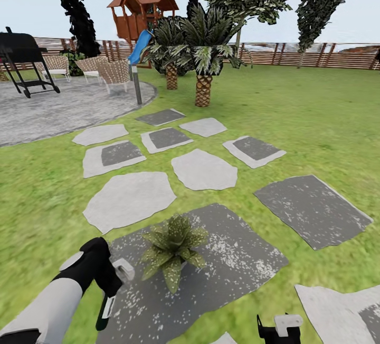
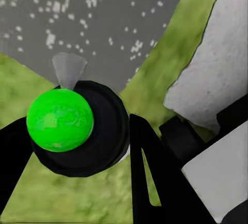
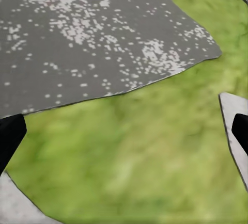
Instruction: Pick up the pesticide atomizer in the garden and spray insectifuge to fully cover both potted plants in the garden.
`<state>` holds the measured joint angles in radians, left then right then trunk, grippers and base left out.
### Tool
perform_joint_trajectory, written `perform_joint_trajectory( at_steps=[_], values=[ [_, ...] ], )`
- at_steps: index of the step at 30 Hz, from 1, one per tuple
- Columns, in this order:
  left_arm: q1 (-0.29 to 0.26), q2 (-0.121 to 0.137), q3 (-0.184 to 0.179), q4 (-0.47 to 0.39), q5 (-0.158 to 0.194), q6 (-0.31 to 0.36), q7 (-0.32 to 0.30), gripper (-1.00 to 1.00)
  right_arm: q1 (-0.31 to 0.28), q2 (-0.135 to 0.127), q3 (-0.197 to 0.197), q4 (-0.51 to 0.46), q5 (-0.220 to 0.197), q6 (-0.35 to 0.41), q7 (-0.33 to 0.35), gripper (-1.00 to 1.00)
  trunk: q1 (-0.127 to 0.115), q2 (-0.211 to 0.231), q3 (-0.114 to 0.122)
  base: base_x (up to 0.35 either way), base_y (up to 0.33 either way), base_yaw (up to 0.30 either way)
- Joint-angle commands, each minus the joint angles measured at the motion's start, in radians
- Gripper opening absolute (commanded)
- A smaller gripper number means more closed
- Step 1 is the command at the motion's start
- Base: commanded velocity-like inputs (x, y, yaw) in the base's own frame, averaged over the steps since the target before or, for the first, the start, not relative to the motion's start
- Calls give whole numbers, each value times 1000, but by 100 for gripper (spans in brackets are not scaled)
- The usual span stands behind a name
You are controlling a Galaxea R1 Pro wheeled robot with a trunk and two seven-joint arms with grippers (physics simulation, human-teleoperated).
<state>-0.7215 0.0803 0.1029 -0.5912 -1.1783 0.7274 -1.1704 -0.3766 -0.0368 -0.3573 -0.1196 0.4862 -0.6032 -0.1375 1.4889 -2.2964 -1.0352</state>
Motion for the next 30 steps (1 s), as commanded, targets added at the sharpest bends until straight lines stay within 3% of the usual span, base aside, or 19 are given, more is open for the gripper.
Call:
perform_joint_trajectory(
  at_steps=[1,4,6,9,13,15,17,22,30],
  values=[
    [2,7,9,-1,-12,6,-6,-100,-1,0,-3,2,11,-3,-7,100,0,0,-1,0,0,0],
    [5,41,18,-2,-6,4,5,-100,-1,0,-3,2,12,-3,-7,100,0,0,-1,0,0,0],
    [7,61,35,-3,17,-1,30,-100,-1,0,-3,2,12,-3,-7,100,0,0,-1,0,0,0],
    [15,65,43,10,53,-71,84,-100,-1,0,-4,2,12,-3,-7,100,0,0,-1,0,0,0],
    [38,68,68,14,180,-159,191,-100,-1,-1,-5,2,12,-3,-8,100,0,0,-1,0,0,0],
    [39,69,92,7,229,-221,246,-100,-1,-1,-5,2,13,-3,-8,100,0,0,-1,0,0,0],
    [40,68,125,7,254,-261,291,-100,-1,-1,-4,2,13,-3,-7,100,0,0,-1,0,0,0],
    [40,61,216,5,271,-350,306,-100,-1,-2,-4,2,11,-3,-8,100,0,0,-1,-44,0,0],
    [39,53,236,0,278,-363,307,-100,-1,-6,-5,2,10,-3,-8,100,0,0,-1,-313,0,0]
  ],
)
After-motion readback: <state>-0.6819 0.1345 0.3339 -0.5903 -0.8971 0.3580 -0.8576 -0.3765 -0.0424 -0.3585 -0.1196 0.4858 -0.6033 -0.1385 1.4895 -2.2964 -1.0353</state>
